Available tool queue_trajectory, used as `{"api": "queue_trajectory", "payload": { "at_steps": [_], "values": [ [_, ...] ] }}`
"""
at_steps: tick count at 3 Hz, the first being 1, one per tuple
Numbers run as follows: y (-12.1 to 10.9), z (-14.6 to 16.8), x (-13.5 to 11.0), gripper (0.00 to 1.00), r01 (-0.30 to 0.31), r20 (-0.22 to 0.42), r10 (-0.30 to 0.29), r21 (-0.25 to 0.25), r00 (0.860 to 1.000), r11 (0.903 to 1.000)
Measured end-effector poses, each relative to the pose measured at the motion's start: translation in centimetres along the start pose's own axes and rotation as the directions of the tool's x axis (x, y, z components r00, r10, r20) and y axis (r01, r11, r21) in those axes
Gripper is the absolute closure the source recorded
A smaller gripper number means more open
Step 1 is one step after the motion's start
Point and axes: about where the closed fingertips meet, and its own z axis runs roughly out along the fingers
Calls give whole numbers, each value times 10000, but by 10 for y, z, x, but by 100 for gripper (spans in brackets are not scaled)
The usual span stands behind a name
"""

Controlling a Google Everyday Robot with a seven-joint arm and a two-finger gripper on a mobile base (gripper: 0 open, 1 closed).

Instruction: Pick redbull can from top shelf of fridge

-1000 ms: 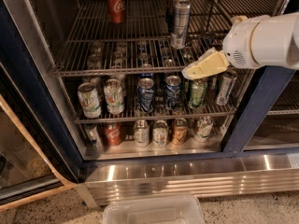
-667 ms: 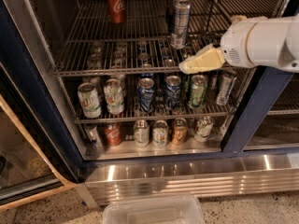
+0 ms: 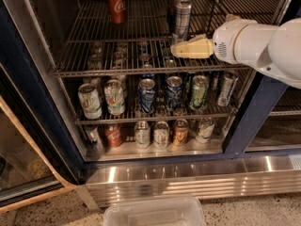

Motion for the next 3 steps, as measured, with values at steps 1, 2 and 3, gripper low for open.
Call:
{"api": "queue_trajectory", "payload": {
  "at_steps": [1, 2, 3],
  "values": [
    [1, 1, -1, 0, -14, 48, 14, 6, 10000, 10000],
    [0, 14, -8, 0, -215, 510, 206, 173, 9985, 9996],
    [-1, 31, -15, 0, -354, 979, 321, 317, 9947, 9989]
  ]
}}
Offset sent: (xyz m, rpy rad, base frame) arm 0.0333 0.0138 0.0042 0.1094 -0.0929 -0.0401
